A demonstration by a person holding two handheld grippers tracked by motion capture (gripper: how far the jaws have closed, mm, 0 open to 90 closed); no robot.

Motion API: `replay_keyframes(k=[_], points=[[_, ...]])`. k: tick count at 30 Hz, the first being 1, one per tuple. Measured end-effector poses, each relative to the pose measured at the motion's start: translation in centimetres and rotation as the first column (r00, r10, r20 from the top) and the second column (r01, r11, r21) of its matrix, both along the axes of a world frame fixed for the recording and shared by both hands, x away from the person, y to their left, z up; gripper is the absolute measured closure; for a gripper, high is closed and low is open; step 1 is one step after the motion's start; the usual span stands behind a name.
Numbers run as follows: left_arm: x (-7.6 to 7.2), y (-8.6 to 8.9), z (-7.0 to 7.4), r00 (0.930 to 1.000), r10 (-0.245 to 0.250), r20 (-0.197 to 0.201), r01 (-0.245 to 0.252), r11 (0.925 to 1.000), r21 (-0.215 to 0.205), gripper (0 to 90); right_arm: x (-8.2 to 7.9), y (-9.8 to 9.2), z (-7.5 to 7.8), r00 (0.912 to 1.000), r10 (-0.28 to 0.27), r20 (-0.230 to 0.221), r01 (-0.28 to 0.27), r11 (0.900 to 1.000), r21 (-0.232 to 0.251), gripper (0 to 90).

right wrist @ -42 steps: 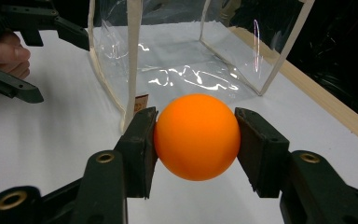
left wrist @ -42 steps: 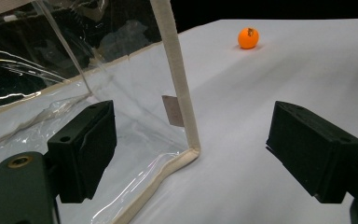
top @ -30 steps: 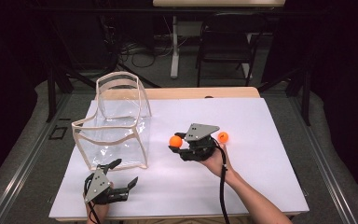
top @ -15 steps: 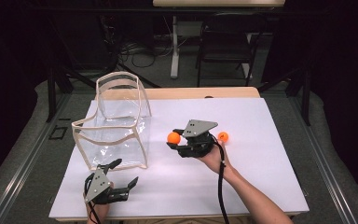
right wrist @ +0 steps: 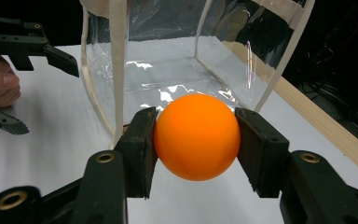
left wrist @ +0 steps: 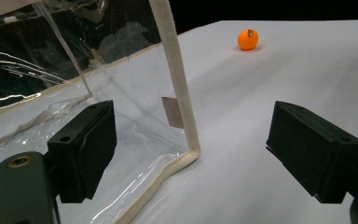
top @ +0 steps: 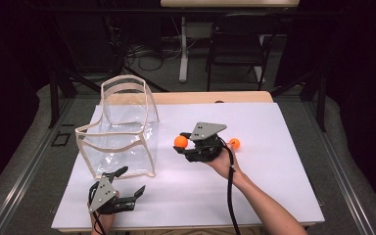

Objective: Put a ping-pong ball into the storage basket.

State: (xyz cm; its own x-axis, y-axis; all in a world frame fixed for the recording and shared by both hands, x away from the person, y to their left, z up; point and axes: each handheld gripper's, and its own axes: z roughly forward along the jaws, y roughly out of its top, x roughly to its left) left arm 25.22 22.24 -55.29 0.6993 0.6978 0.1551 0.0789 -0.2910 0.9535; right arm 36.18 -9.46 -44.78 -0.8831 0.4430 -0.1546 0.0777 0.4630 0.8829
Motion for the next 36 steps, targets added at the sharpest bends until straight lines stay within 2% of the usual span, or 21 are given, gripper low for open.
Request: replay_keyframes(k=[36], points=[[0.0,0.0,0.0,1.0,-0.001,0.0,0.001,1.0,0.0,15.5,1.8,0.9,1.6,0.9999,-0.009,0.013,0.009,1.0,0.018,50.8]])
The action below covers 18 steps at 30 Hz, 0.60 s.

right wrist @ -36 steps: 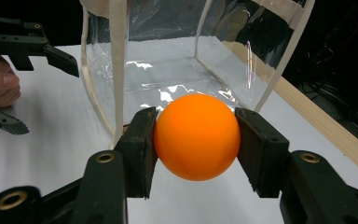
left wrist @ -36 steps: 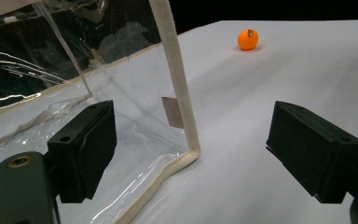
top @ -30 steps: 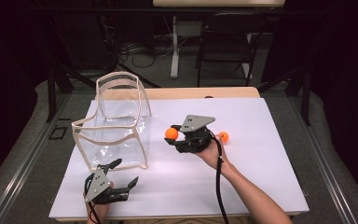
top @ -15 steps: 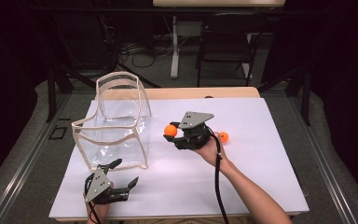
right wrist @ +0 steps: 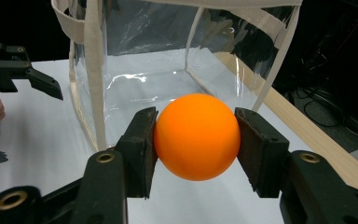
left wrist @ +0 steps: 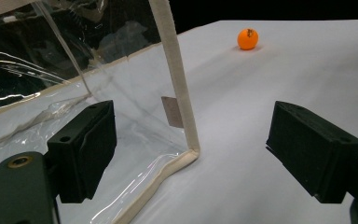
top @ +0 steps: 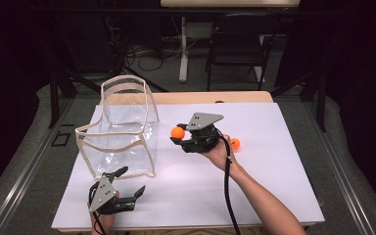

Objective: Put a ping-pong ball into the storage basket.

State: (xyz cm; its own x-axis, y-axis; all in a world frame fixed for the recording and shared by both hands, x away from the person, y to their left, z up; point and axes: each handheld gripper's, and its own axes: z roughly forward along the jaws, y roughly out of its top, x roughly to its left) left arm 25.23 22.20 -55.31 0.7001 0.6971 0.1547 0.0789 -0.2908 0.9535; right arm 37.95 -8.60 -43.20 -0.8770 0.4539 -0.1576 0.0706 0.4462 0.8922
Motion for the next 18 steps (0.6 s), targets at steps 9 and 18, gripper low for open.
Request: replay_keyframes(k=[9,18], points=[[-0.02,0.0,0.01,1.0,-0.001,0.0,0.001,1.0,0.0,15.5,0.09,0.33,0.54,0.9999,0.005,0.012,-0.005,1.0,0.005,50.8],[-0.01,0.0,0.01,1.0,-0.001,0.0,0.001,1.0,0.0,15.5,0.36,0.4,0.98,0.9998,0.002,0.018,-0.002,1.0,0.008,50.8]])
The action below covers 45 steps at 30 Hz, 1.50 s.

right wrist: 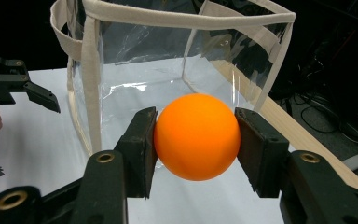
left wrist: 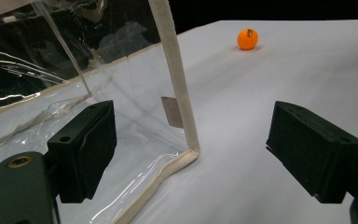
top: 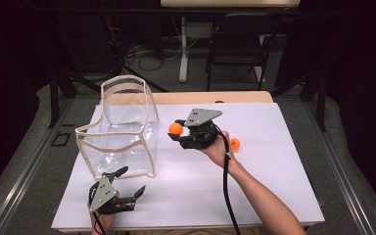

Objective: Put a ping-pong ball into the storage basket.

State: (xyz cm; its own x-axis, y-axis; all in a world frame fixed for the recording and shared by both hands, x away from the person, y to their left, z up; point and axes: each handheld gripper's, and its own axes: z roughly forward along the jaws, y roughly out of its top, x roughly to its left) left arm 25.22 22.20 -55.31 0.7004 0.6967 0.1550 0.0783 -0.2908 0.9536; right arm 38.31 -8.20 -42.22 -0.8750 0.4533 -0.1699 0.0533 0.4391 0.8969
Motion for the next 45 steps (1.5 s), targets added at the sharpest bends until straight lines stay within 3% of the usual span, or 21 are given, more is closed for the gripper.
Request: replay_keyframes(k=[45], points=[[0.0,0.0,0.0,1.0,0.0,0.005,0.0,1.0,-0.005,15.5,0.5,1.0,2.7,0.999,0.005,0.044,-0.006,1.0,0.017,50.8]])
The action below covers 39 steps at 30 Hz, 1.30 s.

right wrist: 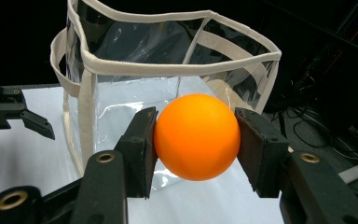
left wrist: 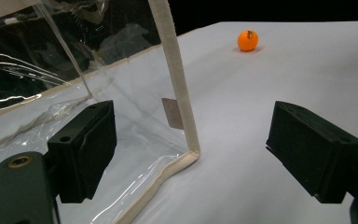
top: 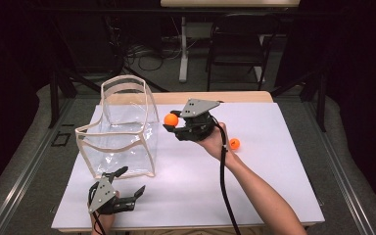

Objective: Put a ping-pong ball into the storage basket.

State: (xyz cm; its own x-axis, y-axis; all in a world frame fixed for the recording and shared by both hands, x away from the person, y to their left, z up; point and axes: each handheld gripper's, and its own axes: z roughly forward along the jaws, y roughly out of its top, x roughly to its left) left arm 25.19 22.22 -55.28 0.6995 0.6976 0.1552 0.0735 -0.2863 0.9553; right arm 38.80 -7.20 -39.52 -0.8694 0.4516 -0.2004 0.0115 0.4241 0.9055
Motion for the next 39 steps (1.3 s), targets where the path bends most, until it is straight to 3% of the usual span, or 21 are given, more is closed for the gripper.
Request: replay_keyframes(k=[39], points=[[0.0,-0.1,0.0,1.0,-0.001,0.001,0.001,1.0,-0.001,15.5,1.3,1.1,1.3,0.9999,-0.009,0.015,0.009,1.0,0.008,50.8]])
